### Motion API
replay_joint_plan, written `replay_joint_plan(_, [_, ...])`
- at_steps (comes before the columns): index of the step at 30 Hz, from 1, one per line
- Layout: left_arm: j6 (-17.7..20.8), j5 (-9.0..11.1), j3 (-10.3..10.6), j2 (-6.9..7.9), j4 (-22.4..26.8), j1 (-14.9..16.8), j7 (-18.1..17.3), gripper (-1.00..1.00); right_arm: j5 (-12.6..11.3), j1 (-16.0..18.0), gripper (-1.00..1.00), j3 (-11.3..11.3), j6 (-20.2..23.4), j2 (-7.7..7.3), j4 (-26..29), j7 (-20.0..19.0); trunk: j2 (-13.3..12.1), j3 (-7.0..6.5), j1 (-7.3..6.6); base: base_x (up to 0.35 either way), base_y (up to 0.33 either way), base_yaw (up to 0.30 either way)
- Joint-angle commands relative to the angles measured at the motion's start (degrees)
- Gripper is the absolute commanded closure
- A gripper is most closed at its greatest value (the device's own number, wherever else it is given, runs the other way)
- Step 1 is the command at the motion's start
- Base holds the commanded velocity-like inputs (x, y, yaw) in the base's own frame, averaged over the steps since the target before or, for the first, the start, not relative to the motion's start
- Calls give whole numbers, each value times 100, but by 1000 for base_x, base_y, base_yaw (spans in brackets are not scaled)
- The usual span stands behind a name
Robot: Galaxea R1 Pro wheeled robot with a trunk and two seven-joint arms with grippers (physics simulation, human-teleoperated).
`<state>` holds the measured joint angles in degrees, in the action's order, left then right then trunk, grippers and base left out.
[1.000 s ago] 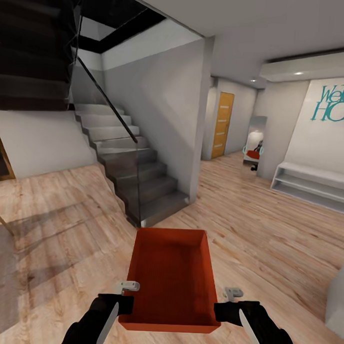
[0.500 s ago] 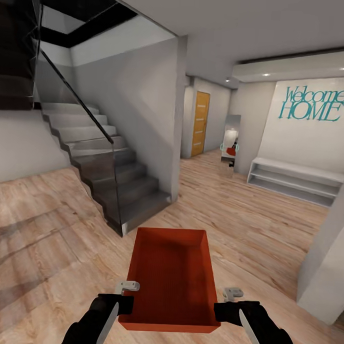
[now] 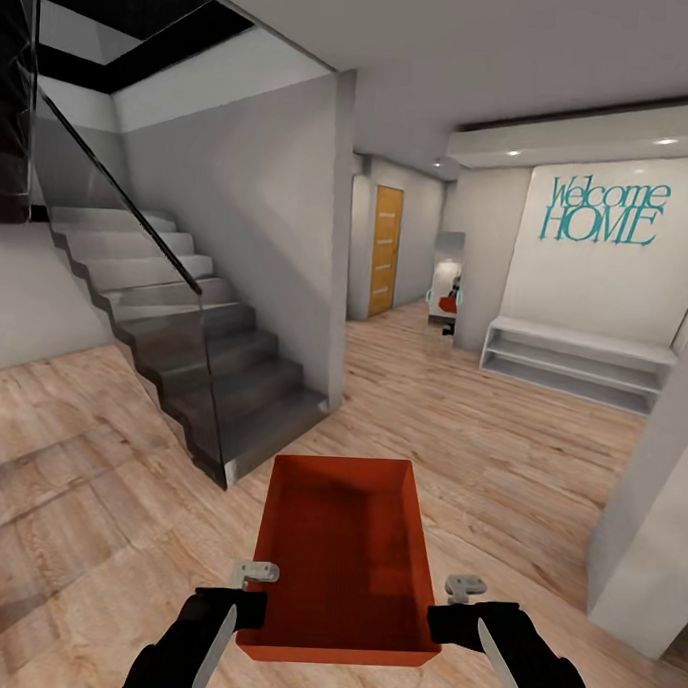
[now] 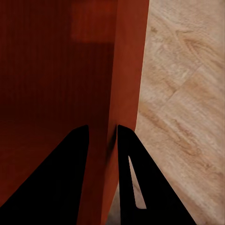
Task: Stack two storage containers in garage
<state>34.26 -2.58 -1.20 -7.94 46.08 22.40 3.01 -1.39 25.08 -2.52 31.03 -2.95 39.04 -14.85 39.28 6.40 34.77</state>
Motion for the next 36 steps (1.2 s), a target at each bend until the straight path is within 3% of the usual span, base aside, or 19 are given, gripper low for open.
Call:
replay_joint_plan(1, [36,-78,-3,3,-2,2,24,100,-45,6,100,-55,-142,-31,16,9,8,1,2,5,0,-58])
replay_joint_plan(30, [36,-76,-3,3,-2,2,24,100,-21,8,100,-56,-142,-31,16,9,8,9,2,0,0,-8])
replay_joint_plan(36, [36,-76,-3,4,-2,2,24,100,-20,6,100,-58,-142,-31,16,9,8,12,2,165,0,0])
